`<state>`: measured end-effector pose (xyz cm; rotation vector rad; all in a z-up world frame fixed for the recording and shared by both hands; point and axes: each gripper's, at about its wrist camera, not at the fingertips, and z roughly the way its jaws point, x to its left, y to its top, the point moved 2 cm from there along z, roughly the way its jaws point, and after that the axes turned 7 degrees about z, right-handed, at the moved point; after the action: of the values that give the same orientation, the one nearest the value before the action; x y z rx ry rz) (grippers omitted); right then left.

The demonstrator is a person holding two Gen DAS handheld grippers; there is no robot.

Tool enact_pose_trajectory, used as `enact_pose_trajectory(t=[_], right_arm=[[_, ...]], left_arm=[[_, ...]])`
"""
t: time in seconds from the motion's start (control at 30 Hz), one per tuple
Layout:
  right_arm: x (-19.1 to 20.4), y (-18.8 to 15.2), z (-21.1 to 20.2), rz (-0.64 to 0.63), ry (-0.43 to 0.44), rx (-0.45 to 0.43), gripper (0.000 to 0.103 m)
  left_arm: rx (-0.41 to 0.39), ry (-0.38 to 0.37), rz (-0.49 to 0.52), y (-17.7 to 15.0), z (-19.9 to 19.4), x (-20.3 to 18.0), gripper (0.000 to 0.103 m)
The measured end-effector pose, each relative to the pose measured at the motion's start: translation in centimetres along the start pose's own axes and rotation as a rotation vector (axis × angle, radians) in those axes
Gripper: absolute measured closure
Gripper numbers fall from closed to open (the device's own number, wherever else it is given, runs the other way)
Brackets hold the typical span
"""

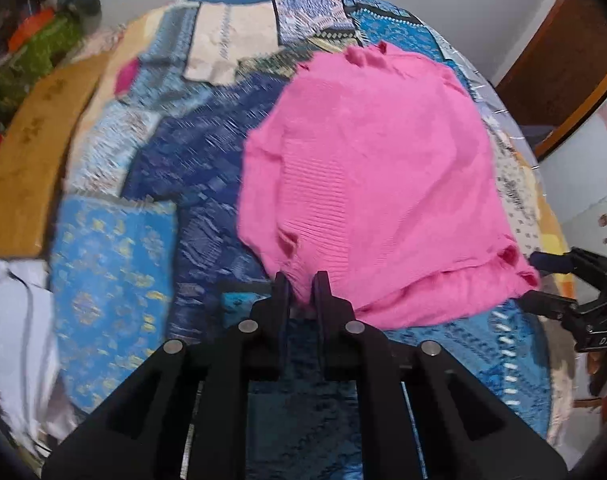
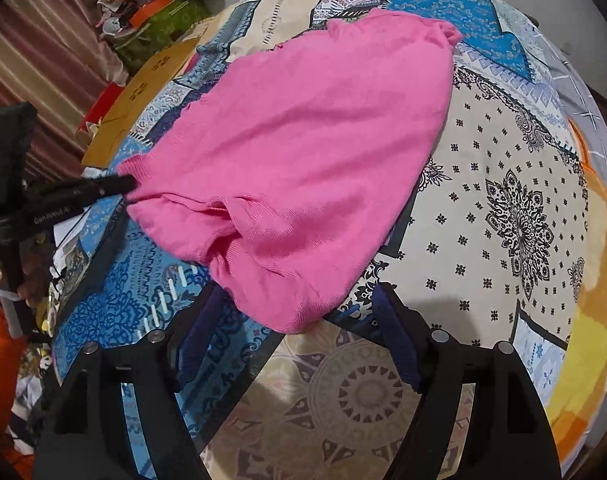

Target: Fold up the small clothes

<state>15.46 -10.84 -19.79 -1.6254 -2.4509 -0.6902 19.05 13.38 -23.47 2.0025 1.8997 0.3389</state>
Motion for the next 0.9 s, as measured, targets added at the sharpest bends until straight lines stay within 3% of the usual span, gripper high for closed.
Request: enact_pose_trajectory(t=[0.1,0.23,0.33,0.43,0.67,0.8,0.9], right_arm=[[0.4,0.1,0.1,-0.009,-0.003,-0.003,0.03],[1.0,0.4,0.3,-0.034,-0.009,-0.006,0.03],[1.4,0.3,0.4,-0.064,-0.019,-0.003,0.03],[2.0,0.3,0.8,-0.083,-0.023,0.003,0.028],[2.4,0.6,1.3,-0.101,-0.023,-0.004,0.028],[2.3,0.7,1.7,-0.125,-0.015,-0.006,0.028],[2.1,0.9,1.9,-0.132,0.001,-0.015,0.038]], left_arm=[[-0.011,0.047,0.025,0.3,-0.7,0.7,0.085],[-0.048,0.089,0.06,0.4,-2.0,1.6,0.048],[-0.067,0.108,0.125,0.0,-2.7,1.1,0.036],[-0.049,0.113,0.188,-0.4,-2.4,0.1,0.03],[0.032,0.114,0.3,-1.3,0.7,-2.7,0.029],[0.035,0.136,0.332,-0.9,1.9,-3.5,0.029],[0.024,0.15,0.367,-0.4,2.5,-4.1,0.029]])
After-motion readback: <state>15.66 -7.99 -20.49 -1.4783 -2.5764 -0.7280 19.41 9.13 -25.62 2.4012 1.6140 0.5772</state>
